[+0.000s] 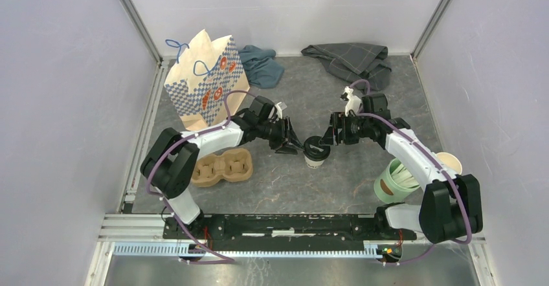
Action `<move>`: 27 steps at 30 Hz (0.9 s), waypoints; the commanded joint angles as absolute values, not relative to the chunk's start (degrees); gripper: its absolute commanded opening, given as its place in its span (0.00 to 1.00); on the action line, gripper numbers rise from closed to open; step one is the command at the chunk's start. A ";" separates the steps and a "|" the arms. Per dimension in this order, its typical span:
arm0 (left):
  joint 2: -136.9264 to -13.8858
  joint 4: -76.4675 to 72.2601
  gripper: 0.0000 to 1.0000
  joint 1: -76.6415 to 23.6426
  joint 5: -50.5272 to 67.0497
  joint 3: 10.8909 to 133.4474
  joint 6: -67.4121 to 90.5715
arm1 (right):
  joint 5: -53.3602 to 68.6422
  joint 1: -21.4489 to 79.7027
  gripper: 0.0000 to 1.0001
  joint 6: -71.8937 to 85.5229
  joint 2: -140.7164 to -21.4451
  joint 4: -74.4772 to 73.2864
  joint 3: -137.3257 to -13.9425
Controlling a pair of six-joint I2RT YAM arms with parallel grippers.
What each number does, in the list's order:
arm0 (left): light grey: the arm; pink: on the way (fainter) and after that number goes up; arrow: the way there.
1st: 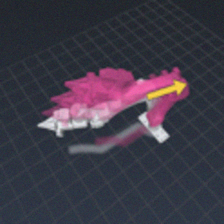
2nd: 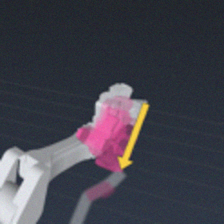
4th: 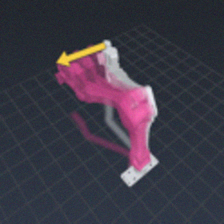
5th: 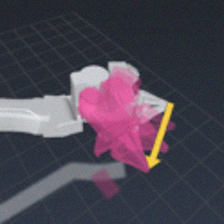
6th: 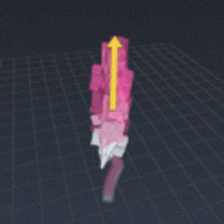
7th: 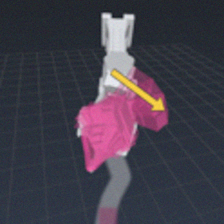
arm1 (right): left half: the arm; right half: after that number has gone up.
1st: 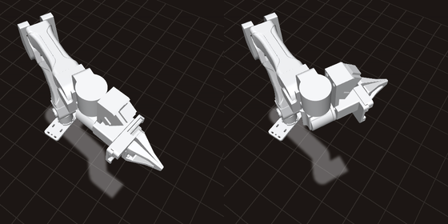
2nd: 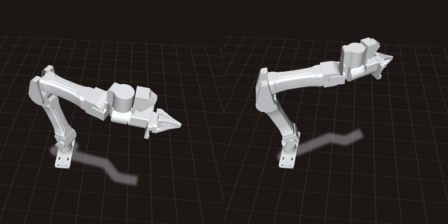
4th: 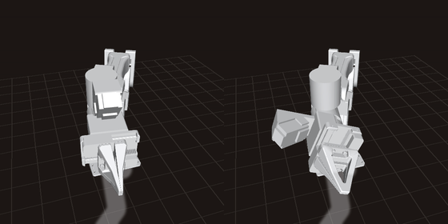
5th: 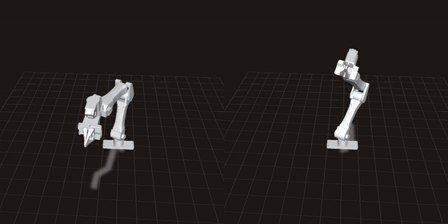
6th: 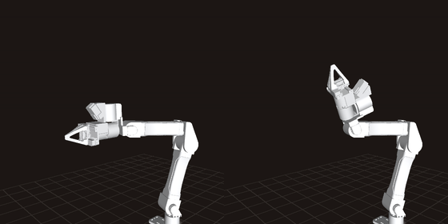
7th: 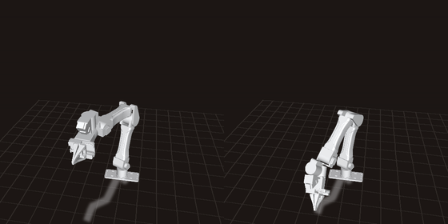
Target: Pack the takeout coffee
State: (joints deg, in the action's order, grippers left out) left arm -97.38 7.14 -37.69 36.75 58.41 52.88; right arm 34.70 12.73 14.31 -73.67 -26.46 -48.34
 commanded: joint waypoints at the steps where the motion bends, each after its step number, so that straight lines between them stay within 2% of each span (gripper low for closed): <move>1: -98.61 5.88 0.46 -37.87 37.81 58.62 53.35 | 37.68 12.75 0.75 15.64 -73.97 -21.86 -48.22; 9: -100.57 16.62 0.40 -38.23 30.88 60.43 46.55 | 39.12 11.39 0.68 19.53 -74.07 -14.32 -40.14; 18: -103.28 17.57 0.36 -38.53 27.09 56.16 43.62 | 42.63 7.74 0.60 22.56 -74.37 -6.44 -30.77; 24: -102.54 20.12 0.35 -39.90 25.81 57.51 41.71 | 43.40 7.82 0.61 22.08 -73.16 -8.82 -32.77; 27: -99.20 21.27 0.40 -40.01 26.45 61.04 42.07 | 43.53 7.99 0.68 20.52 -72.03 -13.10 -36.76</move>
State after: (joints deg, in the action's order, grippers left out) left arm -98.52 9.23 -38.57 35.57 60.86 48.21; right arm 46.74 7.75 24.56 -72.84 -5.10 -33.89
